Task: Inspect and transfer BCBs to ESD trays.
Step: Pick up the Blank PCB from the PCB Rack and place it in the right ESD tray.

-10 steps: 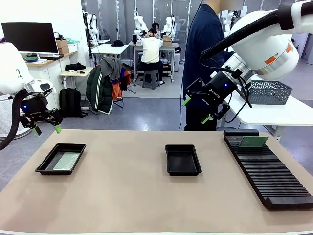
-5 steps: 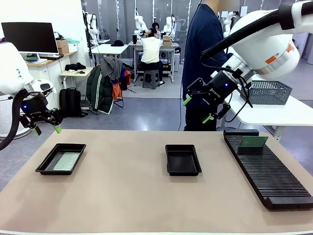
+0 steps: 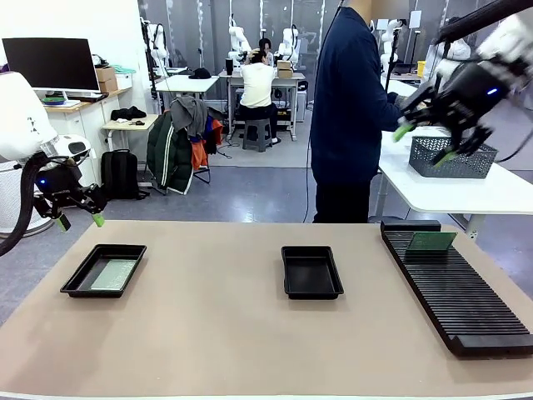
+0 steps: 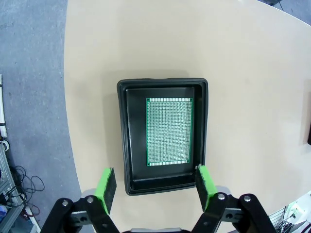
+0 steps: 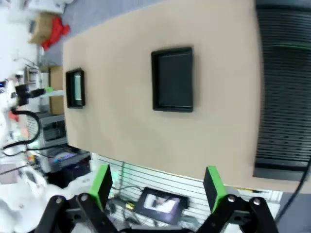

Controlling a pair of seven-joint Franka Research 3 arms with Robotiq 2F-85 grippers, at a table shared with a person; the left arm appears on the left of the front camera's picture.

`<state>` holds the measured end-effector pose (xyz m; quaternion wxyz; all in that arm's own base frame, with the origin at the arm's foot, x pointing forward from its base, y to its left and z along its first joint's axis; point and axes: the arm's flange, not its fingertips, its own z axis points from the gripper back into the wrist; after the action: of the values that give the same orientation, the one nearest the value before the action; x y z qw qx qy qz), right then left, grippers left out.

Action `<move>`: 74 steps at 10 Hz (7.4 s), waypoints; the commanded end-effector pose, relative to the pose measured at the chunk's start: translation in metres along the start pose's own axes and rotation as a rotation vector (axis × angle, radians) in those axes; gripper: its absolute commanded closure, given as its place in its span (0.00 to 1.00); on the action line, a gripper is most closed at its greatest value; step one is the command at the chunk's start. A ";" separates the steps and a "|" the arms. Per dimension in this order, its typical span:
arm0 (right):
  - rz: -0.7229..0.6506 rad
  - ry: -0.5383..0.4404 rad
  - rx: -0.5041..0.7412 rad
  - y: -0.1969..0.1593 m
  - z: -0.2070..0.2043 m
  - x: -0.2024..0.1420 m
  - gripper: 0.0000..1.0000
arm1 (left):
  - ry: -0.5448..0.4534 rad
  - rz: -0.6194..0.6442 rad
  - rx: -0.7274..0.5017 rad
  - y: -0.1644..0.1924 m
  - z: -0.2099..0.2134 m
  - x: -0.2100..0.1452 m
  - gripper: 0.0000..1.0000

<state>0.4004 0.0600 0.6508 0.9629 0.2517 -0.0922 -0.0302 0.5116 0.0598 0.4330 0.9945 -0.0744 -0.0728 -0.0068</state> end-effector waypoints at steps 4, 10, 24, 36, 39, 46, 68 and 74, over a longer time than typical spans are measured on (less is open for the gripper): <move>0.680 -0.009 -0.124 -0.022 0.118 0.010 0.00 | -0.013 -0.011 -0.019 0.001 -0.001 0.000 0.13; 1.556 0.116 -0.279 -0.043 0.191 0.020 0.00 | -0.013 -0.011 -0.019 0.001 -0.001 0.000 0.13; 1.766 0.183 -0.300 -0.043 0.194 0.029 0.00 | -0.013 -0.011 -0.019 0.001 -0.001 0.000 0.13; 1.732 0.282 -0.338 -0.167 -0.067 0.089 0.00 | -0.013 -0.011 -0.019 0.001 -0.001 0.000 0.13; 1.706 0.322 -0.350 -0.188 -0.130 0.120 0.00 | -0.013 -0.011 -0.019 0.001 -0.001 0.000 0.13; 1.619 0.419 -0.352 -0.233 -0.216 0.173 0.00 | -0.013 -0.011 -0.019 0.001 -0.001 0.000 0.13; 1.599 0.411 -0.301 -0.258 -0.228 0.179 0.71 | -0.013 -0.011 -0.019 0.001 -0.001 0.000 0.13; 1.596 0.423 -0.288 -0.258 -0.228 0.177 1.00 | -0.013 -0.011 -0.019 0.001 -0.001 0.000 0.13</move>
<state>0.6133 -0.0735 0.3597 0.7151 -0.0165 -0.0600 0.6962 0.5118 0.0596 0.4334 0.9945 -0.0744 -0.0733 -0.0071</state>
